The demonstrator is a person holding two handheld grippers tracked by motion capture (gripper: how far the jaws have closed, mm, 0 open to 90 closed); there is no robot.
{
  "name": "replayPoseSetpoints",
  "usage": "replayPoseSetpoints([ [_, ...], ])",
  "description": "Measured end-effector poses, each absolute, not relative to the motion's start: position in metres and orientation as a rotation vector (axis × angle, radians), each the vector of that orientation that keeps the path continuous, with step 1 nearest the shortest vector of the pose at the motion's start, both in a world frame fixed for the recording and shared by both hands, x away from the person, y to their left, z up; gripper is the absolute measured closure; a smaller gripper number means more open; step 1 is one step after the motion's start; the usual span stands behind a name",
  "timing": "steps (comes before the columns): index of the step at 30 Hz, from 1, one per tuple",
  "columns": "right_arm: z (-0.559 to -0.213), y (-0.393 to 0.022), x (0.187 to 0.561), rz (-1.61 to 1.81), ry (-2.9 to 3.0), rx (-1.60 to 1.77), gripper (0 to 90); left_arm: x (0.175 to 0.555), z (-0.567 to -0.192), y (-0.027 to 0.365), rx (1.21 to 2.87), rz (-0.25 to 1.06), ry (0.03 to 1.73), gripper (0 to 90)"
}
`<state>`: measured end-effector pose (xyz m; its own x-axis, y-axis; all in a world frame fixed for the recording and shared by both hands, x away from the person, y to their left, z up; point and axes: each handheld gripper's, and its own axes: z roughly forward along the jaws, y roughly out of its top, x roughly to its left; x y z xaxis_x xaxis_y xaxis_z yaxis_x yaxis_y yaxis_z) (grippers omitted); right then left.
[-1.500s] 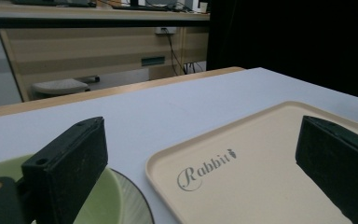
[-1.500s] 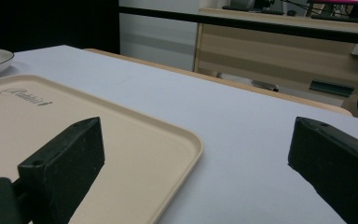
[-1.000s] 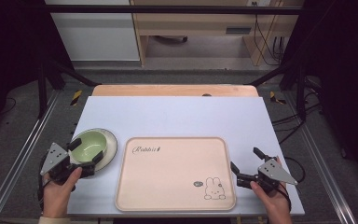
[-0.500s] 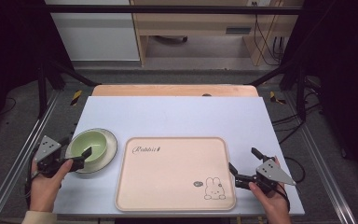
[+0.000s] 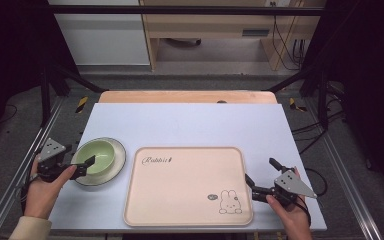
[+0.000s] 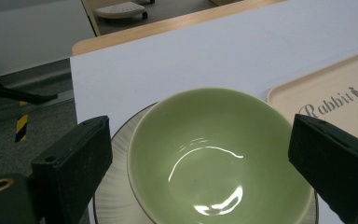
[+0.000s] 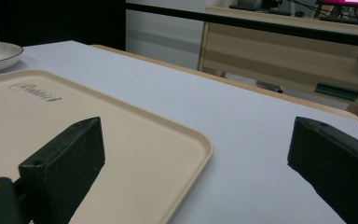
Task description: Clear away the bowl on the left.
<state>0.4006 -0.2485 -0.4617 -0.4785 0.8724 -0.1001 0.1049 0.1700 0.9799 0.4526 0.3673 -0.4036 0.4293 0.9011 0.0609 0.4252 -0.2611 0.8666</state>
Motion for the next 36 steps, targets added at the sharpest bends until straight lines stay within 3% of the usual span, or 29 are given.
replayPoseSetpoints([
  [23,-0.464,-0.247,0.401,1.347,1.759,0.94,4.1,0.481,-0.39,0.372,1.95,0.688,1.222,7.1],
  [30,-0.465,-0.247,0.402,1.345,1.763,0.943,4.3,0.488,-0.39,0.373,2.02,0.662,1.292,12.6],
  [31,-0.465,-0.247,0.402,1.342,1.767,0.944,4.4,0.489,-0.391,0.374,2.009,0.659,1.318,18.0],
  [36,-0.465,-0.246,0.402,1.342,1.769,0.945,4.4,0.495,-0.395,0.376,2.033,0.58,1.381,23.6],
])
